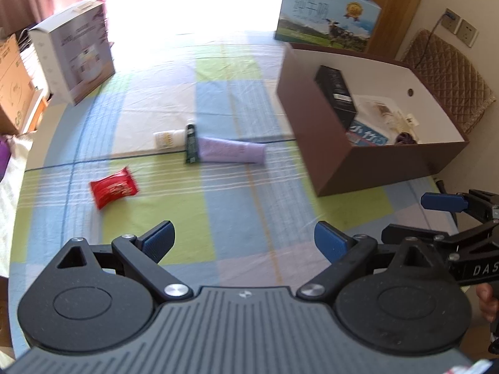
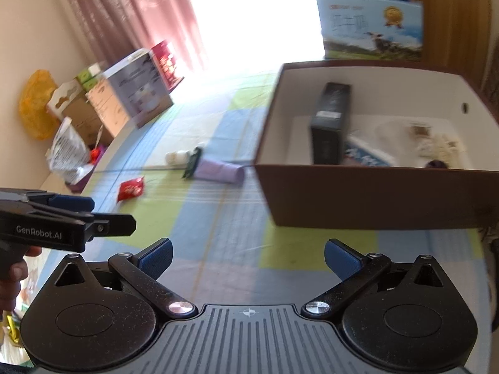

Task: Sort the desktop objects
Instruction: 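Withdraw both open tools from the brown box toward the remaining table items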

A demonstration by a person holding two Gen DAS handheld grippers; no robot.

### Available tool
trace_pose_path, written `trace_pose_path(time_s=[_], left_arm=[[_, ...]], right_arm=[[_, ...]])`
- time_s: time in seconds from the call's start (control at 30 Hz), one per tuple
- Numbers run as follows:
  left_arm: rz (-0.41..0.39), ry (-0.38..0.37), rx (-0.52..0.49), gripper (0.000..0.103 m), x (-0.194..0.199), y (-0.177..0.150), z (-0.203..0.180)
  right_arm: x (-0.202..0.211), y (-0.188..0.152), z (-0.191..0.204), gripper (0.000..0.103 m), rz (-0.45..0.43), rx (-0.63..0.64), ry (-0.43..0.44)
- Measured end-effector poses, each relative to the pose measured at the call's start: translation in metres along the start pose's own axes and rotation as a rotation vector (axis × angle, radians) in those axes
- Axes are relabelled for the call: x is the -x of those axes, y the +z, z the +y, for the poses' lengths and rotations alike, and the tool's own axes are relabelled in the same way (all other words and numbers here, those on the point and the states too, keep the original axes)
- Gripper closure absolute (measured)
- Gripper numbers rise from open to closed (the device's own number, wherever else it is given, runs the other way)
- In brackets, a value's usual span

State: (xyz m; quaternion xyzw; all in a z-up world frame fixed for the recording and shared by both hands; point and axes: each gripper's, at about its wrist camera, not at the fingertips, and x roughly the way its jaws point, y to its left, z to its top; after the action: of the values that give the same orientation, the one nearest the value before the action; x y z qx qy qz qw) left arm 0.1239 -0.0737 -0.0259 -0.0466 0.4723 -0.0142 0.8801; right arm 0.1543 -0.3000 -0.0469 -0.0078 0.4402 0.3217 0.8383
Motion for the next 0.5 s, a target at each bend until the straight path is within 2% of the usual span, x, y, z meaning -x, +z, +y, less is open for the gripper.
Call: trace_pose_path(time_s=[0.27,0.5], left_arm=[[-0.008,0.054,0.032,0.009,0.007,-0.006,0.050],[0.003,0.108,0.035,0.009,0.000,-0.010,0.092]], right_arm=[[-0.034,0.006,0.048,0.002,0.010,0.060,0.056],[-0.068,0.014,0.074,0.002,0.022,0.099,0.067]])
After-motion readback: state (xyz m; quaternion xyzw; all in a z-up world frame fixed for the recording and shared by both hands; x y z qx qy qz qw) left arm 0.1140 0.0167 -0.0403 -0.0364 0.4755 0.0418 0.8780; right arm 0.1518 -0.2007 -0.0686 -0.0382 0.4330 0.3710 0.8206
